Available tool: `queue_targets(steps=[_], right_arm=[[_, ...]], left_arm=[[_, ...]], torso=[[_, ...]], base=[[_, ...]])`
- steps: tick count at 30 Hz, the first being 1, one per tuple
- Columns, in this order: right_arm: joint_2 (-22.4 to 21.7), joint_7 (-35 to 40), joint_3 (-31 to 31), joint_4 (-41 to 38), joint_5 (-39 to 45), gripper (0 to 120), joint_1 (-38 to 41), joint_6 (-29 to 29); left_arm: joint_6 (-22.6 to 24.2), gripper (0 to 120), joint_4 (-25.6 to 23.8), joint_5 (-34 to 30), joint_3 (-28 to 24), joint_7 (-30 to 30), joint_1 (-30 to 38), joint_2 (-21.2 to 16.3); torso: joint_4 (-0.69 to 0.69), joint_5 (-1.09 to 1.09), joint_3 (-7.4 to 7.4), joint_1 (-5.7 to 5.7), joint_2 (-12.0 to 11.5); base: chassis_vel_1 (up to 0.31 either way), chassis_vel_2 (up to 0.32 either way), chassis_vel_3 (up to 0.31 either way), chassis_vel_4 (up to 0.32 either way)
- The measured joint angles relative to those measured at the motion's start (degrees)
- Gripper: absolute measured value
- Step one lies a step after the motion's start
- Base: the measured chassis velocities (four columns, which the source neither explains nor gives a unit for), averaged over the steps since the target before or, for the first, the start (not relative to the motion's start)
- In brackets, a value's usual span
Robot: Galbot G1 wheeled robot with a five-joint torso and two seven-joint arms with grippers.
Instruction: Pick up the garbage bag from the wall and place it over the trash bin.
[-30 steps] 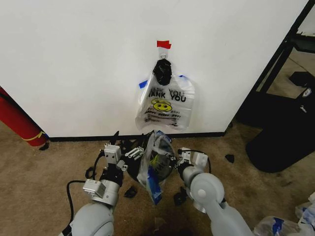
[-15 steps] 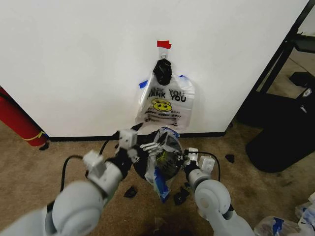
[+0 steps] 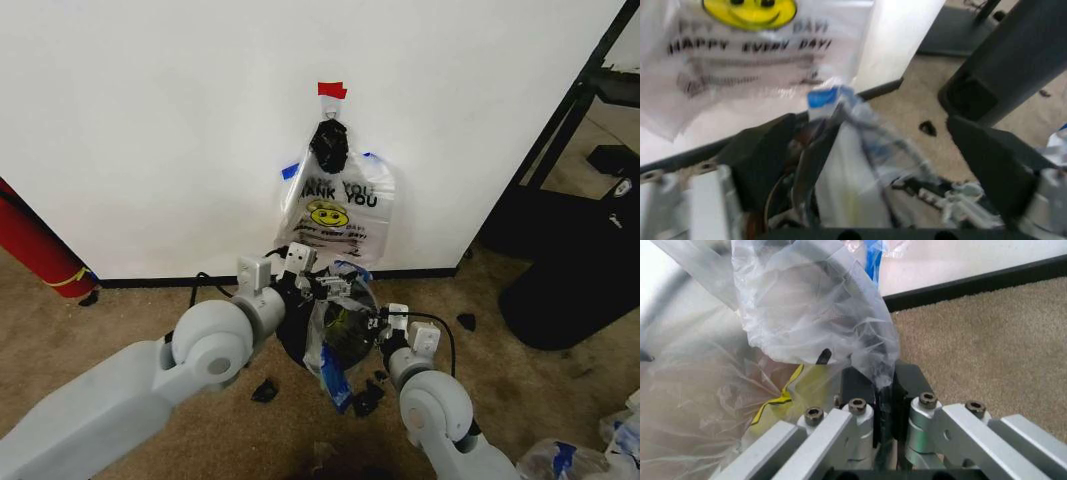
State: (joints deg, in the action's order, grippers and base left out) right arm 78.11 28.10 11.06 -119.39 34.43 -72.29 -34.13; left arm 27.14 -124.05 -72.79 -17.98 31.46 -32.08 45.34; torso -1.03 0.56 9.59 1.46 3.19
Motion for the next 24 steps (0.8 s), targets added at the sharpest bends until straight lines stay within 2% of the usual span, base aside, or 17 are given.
queue_targets(steps=[3,5,11,12,18,19,23,24], right_arm=[[-0.3,-0.1,0.2,0.1,0.1,1,0.0,0.0],[-0.4,-0.1,0.3,0.1,0.1,1,0.0,0.1],[0.3,-0.3,0.2,0.9,-1.2,1,0.2,1.2],[0.3,-0.3,0.2,0.9,-1.2,1,0.2,1.2],[0.2,-0.3,0.1,0.5,-1.1,1,-0.1,1.2],[0.2,-0.3,0.1,0.5,-1.1,1,-0.1,1.2],[0.0,-0.3,0.2,0.2,-1.1,1,-0.6,1.2],[-0.1,-0.4,0.2,0.0,-1.0,1,-0.8,1.2]], left_arm=[[-0.6,70,1.3,0.4,-0.5,0.7,0.0,0.5],[-0.9,67,1.5,0.6,-0.5,0.7,0.0,0.5],[-1.1,41,3.0,0.9,-0.8,1.3,0.3,1.2],[-1.1,41,3.0,0.9,-0.8,1.3,0.3,1.2],[-2.0,15,3.4,1.1,-0.8,2.4,0.0,1.4],[-2.0,15,3.4,1.1,-0.8,2.4,0.0,1.4],[-2.3,0,3.4,0.9,0.2,3.4,-0.4,1.1],[-2.3,0,3.4,0.8,0.4,3.5,-0.6,1.0]], torso=[[0.00,0.00,0.00,0.00,0.0],[0.00,0.00,0.00,0.00,0.0],[-0.01,0.00,0.00,0.00,0.0],[-0.01,0.00,0.00,0.00,0.0],[-0.01,0.00,0.00,-0.01,0.0],[-0.01,0.00,0.00,-0.01,0.0],[-0.01,0.00,0.00,-0.01,0.0],[-0.01,0.00,0.00,-0.01,0.0]], base=[[0.000,0.000,0.000,0.000],[0.000,0.000,0.000,0.000],[0.000,0.000,0.000,0.000],[0.000,0.000,0.000,0.000],[0.000,0.000,0.000,0.000],[0.000,0.000,0.000,0.000],[0.000,0.000,0.000,0.000],[0.000,0.000,0.000,0.000]])
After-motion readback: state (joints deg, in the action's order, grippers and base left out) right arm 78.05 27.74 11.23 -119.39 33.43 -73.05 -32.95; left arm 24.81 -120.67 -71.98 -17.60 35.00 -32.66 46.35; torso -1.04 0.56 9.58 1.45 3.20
